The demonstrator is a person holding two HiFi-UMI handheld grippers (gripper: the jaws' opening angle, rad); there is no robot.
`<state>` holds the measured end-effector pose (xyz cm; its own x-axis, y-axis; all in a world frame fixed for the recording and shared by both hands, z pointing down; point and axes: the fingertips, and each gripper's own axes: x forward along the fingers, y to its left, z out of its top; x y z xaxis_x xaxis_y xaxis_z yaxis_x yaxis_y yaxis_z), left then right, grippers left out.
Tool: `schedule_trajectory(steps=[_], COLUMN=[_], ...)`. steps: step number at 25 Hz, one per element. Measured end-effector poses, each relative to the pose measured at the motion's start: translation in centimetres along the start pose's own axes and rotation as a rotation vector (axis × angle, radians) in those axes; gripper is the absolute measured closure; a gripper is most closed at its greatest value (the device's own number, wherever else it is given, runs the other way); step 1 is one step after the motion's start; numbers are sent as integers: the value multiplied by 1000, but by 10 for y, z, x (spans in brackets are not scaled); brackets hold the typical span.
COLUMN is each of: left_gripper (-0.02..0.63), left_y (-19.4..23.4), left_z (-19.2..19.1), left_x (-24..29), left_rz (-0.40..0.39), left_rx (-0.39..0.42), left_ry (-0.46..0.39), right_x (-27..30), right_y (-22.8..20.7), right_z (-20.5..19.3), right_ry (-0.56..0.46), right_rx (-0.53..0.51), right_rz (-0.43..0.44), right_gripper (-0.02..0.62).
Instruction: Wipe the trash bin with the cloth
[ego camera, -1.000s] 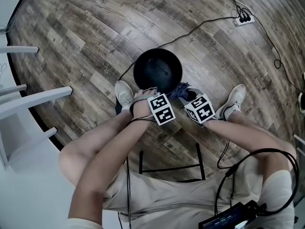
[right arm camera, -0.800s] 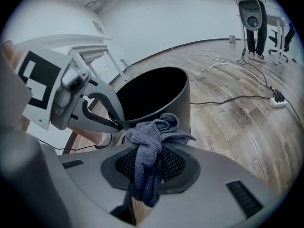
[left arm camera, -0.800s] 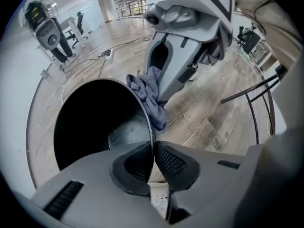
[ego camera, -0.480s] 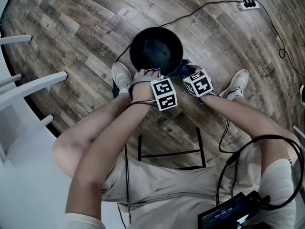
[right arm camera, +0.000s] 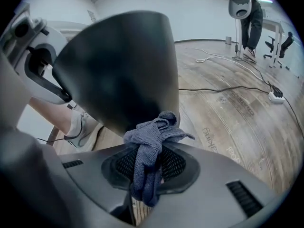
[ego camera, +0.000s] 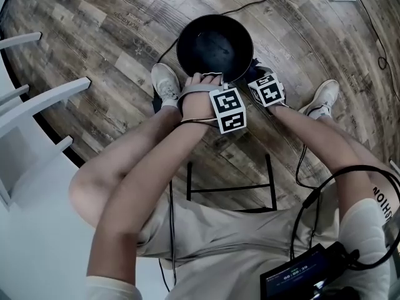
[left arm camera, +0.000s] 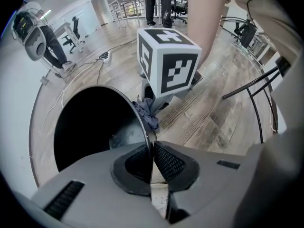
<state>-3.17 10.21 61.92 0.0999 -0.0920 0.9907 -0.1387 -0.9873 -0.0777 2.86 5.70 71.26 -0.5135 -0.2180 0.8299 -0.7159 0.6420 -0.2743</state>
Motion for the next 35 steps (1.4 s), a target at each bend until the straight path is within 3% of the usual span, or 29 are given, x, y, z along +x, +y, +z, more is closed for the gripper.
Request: schedule_trajectory(steps=[10,15,21,29,35], left_gripper=[578,577,577,578,580], left_y=[1,1,1,4,1], left_z=[0,-2,-1,-3,8], left_x=[1,2,2,2,3], left_rz=[21,27,22,-22,-85], left_rx=[38,44,23,-106,-304], left_ry=[12,13,18,31,46], right_x=[44,61,51,5,-39], right_y=[-17,-21,-33,-2,13], right_z=[-24,-34,-49,-38,-13], right_ry=[69,130,224,121,26], right_rx=[-44,22,85,-23,-23], right_rz=[-60,-49,-130,-28,14], right_gripper=[518,518,518,518,518])
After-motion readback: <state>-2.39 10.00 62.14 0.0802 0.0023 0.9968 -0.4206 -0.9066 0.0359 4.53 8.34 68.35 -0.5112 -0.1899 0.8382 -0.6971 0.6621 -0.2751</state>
